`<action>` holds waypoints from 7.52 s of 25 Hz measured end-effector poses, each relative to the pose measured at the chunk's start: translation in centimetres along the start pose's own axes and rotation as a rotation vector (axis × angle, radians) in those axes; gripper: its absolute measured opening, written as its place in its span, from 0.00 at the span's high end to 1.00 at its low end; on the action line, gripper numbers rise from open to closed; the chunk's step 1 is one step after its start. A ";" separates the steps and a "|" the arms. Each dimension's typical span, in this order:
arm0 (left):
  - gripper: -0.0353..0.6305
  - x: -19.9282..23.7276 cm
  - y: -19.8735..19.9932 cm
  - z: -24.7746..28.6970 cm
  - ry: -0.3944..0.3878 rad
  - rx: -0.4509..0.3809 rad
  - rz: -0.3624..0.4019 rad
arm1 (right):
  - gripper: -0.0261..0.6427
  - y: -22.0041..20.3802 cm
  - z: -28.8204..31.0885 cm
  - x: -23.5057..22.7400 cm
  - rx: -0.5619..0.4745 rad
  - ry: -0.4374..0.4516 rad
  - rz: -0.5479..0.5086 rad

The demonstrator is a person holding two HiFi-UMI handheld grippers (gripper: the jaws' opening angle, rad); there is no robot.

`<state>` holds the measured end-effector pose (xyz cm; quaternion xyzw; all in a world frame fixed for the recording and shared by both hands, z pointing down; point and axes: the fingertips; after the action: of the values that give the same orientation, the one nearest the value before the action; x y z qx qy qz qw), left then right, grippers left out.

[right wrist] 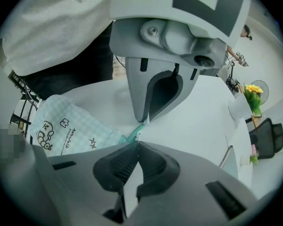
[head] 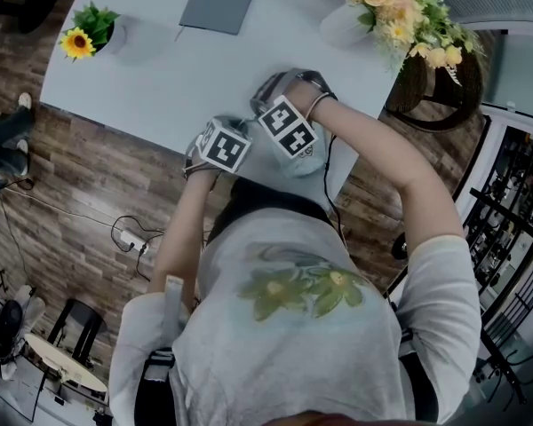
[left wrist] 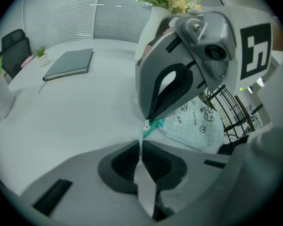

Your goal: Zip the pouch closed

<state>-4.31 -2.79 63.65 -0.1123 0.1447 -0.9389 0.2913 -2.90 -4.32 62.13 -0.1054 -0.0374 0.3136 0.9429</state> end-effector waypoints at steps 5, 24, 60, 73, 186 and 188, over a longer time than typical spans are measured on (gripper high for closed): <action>0.91 -0.1 0.0 0.0 0.000 0.000 0.000 | 0.94 -0.4 0.1 0.0 0.037 0.001 -0.026; 0.91 0.0 -0.1 0.0 -0.002 0.003 0.005 | 0.94 -2.1 -0.3 0.4 0.050 -0.022 -0.002; 0.91 0.1 0.1 0.0 -0.008 0.004 -0.001 | 0.94 -2.8 -1.0 1.4 0.034 -0.006 0.113; 0.91 0.3 0.2 0.0 -0.013 0.011 -0.018 | 0.94 -3.3 -0.7 1.6 0.038 -0.004 0.154; 0.91 0.7 0.9 -0.3 0.000 -0.008 -0.006 | 0.94 -7.1 -1.5 4.0 0.182 -0.061 0.147; 0.91 0.7 0.9 -0.2 -0.002 -0.010 -0.005 | 0.94 -7.2 -1.5 4.0 0.179 -0.061 0.150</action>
<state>-4.49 -3.86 63.25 -0.1150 0.1486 -0.9389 0.2885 4.64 -7.79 62.30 -0.0136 -0.0301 0.3885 0.9209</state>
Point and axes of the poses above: the fingertips, and each gripper's own axes: z forward along the fingers, x to its left, y out of its top, and after that the axes turned 9 degrees about y, right-handed
